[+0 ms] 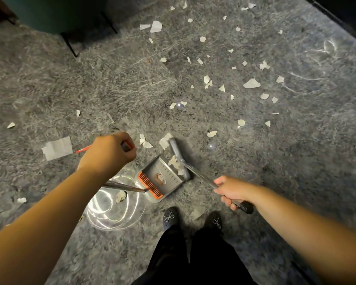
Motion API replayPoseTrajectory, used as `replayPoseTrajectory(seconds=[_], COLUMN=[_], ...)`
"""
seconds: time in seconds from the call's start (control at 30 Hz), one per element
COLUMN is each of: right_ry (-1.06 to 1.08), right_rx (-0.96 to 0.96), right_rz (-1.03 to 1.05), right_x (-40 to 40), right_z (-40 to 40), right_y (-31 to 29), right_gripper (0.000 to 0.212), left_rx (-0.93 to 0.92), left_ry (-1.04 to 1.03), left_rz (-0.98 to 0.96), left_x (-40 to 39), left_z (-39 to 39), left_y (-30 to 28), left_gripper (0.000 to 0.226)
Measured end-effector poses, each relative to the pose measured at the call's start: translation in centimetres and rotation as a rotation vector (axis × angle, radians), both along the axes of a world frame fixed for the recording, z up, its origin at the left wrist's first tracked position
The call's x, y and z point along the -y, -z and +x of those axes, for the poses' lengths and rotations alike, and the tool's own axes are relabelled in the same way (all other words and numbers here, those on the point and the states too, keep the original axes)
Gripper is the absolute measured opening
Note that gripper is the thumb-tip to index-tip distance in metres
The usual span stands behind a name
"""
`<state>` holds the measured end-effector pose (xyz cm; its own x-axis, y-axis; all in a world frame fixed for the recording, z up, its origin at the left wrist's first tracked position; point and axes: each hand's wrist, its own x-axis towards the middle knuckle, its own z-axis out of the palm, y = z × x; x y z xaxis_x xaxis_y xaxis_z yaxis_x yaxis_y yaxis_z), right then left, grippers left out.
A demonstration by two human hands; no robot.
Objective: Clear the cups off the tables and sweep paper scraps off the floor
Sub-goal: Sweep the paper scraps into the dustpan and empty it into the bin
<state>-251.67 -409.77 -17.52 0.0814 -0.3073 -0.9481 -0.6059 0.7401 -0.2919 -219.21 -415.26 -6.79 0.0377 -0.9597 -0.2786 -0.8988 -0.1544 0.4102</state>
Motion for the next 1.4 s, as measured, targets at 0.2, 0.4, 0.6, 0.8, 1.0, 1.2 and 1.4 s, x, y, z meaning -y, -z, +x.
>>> replayPoseTrajectory(seconds=[0.2,0.4,0.6,0.8,1.0,1.2,1.4], right_ry=[0.002,0.12,0.173,0.16,0.046,-0.17,-0.495], right_rx=[0.073,0.05,0.009,-0.032,-0.054,-0.09,-0.098], right_rz=[-0.005,-0.031,-0.102,-0.151,-0.178,-0.144,-0.158], right_x=[-1.5,-2.0,-0.4,3.4,8.9,14.8,18.7], right_z=[3.1,4.4,5.3,6.7,8.7,11.7,15.6], right_y=[-2.1,-4.4,-5.4,-4.2,-2.7,-0.7,-0.1], right_gripper=[0.048,0.043,0.04,0.039,0.049,0.049,0.051], left_rx=[-0.018,-0.058,-0.084,-0.034,-0.001,0.046,0.065], left_ry=[0.011,-0.029,-0.198,-0.257,-0.288,-0.299,-0.287], left_rz=[-0.019,0.001,-0.046,-0.136,-0.092,-0.081,-0.039], left_x=[-2.0,-4.7,-6.4,-6.1,-4.0,-1.0,0.8], left_z=[1.5,2.6,7.3,11.8,14.0,13.8,14.8], left_y=[-0.1,0.0,-0.4,-1.2,-0.3,0.3,0.1], left_gripper=[0.013,0.016,0.025,0.021,0.016,0.01,0.007])
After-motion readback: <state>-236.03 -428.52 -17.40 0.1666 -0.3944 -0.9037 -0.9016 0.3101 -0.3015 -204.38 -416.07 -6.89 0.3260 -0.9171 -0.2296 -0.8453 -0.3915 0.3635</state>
